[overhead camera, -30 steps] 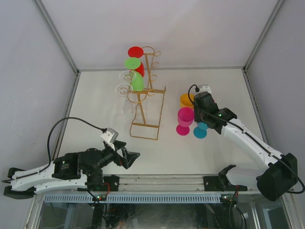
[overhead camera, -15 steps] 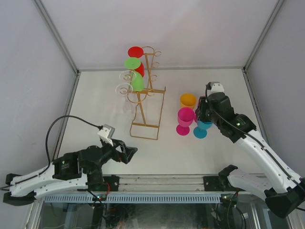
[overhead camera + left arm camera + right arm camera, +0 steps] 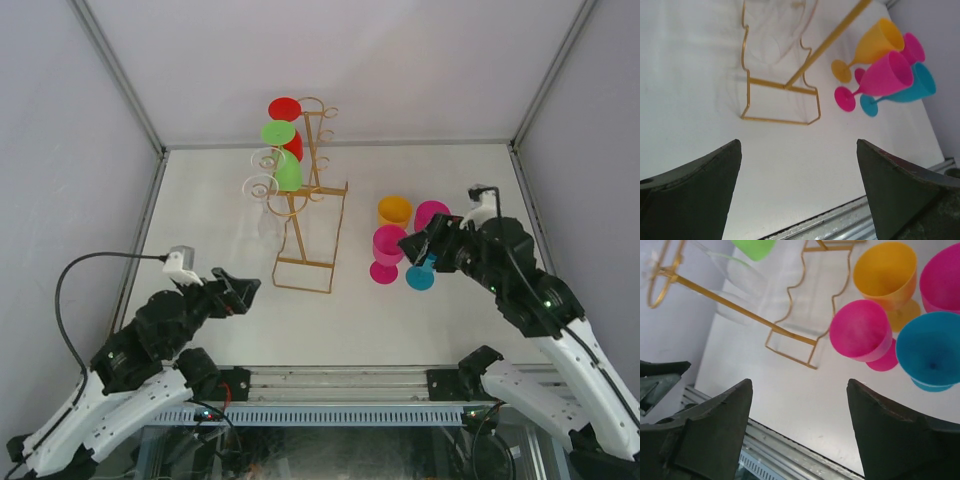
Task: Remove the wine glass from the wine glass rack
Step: Pick up the wine glass from the wine rack.
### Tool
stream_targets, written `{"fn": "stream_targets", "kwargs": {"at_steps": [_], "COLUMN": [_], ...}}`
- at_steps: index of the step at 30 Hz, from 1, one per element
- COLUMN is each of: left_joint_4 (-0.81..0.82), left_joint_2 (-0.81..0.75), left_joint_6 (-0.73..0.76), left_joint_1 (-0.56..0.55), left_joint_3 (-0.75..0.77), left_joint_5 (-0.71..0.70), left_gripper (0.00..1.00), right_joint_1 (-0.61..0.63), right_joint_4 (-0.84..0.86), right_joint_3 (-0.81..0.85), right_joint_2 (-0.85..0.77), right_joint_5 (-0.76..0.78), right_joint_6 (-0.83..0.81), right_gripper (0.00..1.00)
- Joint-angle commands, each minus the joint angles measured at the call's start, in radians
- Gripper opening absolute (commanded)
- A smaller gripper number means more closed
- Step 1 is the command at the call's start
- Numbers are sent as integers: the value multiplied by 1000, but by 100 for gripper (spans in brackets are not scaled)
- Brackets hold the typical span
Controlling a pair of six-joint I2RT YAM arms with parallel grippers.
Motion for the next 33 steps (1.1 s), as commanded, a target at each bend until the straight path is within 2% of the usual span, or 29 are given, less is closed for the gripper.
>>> {"fn": "stream_targets", "kwargs": {"at_steps": [1, 6, 10, 13, 17, 23, 33], "left_joint_4": [16, -12, 79, 148, 267, 306, 311], "left_joint_2": [77, 224, 318, 411, 493, 540, 611], "left_joint_6": [36, 109, 104, 85, 55, 4, -38], "left_joint_1": [136, 353, 533, 607, 626, 640, 683], "left_joint_3": [179, 344, 438, 491, 504, 516, 529], "left_joint_5": [103, 276, 476, 603, 710, 654, 654], "left_gripper": [100, 100, 100, 100, 94, 91, 73], "right_joint_1": [0, 0, 0, 0, 0, 0, 0], "right_joint_4": [52, 37, 17, 51, 86, 84, 83], "right_joint_3": [-19, -32, -47, -82, -124, -149, -156], "right_joint_2": [-92, -166, -214, -254, -283, -300, -355], "right_joint_5": [-38, -48, -47, -73, -139, -199, -186], "right_joint_6": [101, 141, 191, 235, 263, 276, 263], "right_gripper": [77, 77, 77, 77, 77, 77, 77]}}
